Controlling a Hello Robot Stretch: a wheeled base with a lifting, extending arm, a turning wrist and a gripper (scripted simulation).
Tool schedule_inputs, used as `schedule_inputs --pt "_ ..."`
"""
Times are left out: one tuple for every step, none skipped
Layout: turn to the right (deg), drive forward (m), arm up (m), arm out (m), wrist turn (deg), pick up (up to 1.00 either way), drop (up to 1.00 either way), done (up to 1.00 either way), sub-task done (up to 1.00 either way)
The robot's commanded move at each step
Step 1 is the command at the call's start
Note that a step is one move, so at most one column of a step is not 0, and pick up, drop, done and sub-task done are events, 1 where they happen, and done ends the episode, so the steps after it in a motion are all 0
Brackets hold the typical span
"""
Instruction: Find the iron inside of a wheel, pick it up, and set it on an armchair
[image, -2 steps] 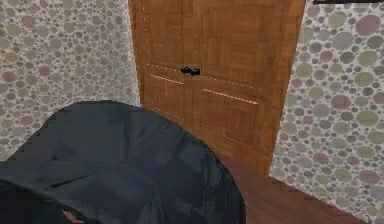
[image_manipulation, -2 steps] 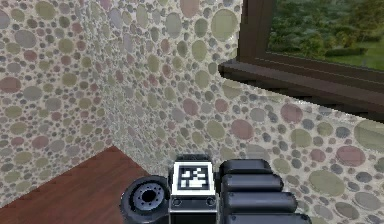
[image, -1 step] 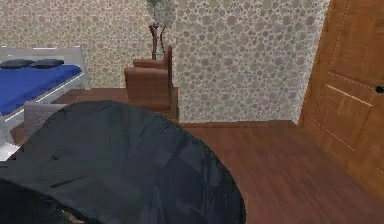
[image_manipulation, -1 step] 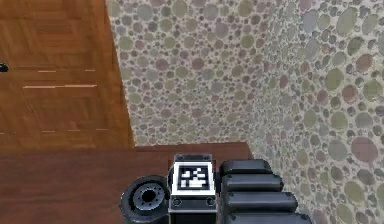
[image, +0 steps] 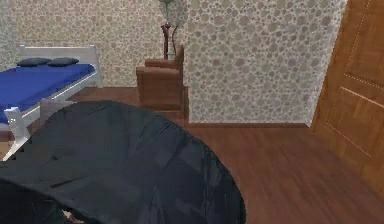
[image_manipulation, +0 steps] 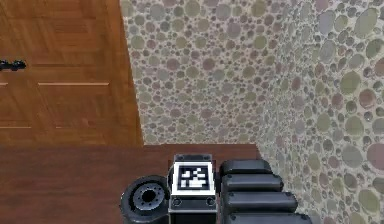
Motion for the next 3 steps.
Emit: schedule_inputs --pt "0.0 1.0 0.0 0.0 0.0 0.0 0.0 0.0 0.0" --pt "-6.0 0.0 0.0 0.0 0.0 0.0 0.0 0.0 0.0" --pt "-3.0 0.0 0.0 0.0 0.0 0.0 0.0 0.0 0.0"
